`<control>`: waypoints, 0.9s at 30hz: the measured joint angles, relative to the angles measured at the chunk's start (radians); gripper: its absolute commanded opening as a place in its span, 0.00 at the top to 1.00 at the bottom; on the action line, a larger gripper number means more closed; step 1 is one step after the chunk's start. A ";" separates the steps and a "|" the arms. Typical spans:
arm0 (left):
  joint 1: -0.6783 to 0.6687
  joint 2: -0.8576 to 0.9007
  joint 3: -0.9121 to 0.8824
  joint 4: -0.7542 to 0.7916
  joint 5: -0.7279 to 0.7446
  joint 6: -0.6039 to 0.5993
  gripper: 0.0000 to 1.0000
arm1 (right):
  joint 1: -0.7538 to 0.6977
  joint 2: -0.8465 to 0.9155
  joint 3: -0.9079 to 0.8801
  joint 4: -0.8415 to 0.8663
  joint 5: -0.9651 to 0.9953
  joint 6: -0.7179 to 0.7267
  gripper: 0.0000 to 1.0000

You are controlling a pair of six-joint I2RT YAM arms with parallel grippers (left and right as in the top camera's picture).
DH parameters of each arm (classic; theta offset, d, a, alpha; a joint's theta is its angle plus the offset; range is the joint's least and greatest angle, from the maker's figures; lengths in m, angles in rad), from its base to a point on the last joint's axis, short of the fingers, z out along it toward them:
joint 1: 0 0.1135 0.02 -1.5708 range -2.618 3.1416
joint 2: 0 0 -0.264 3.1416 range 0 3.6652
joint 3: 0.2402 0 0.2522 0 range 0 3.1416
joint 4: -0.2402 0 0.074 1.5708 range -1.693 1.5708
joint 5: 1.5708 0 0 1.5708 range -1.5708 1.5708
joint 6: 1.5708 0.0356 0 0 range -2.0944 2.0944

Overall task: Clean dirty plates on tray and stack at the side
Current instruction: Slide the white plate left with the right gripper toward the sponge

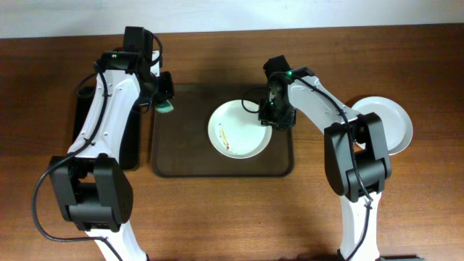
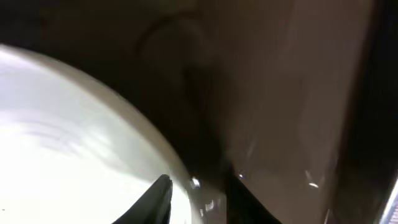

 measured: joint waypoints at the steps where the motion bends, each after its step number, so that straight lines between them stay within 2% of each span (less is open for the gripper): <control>1: 0.000 0.000 0.000 0.000 0.000 0.000 0.99 | 0.000 0.000 0.000 0.000 0.000 0.002 0.87; 2: 0.000 0.000 0.000 0.000 0.000 0.000 0.99 | 0.000 0.000 -0.001 0.001 -0.001 0.006 0.96; 13: 0.000 0.000 -0.001 0.000 0.000 0.000 0.99 | 0.035 -0.012 -0.039 0.132 -0.023 0.169 0.95; 14: 0.000 0.000 -0.006 0.000 0.000 0.000 0.99 | 0.040 -0.013 -0.040 0.137 -0.023 0.175 0.84; 15: 0.000 0.000 -0.011 0.001 0.000 0.000 0.99 | 0.042 -0.013 -0.042 0.140 -0.020 0.177 0.78; 18: 0.000 0.000 -0.022 0.000 0.000 0.000 0.99 | 0.045 -0.014 -0.048 0.165 -0.034 0.152 0.68; 19: 0.000 0.000 -0.023 0.000 0.000 0.000 0.99 | 0.044 -0.014 -0.047 0.167 -0.043 0.137 0.67; 26: -0.001 0.000 -0.024 0.000 0.000 0.000 0.99 | 0.041 -0.012 -0.045 0.214 -0.053 0.059 0.77; 27: -0.004 0.000 -0.024 0.000 0.000 0.000 0.99 | 0.041 -0.011 -0.045 0.220 -0.053 0.048 0.85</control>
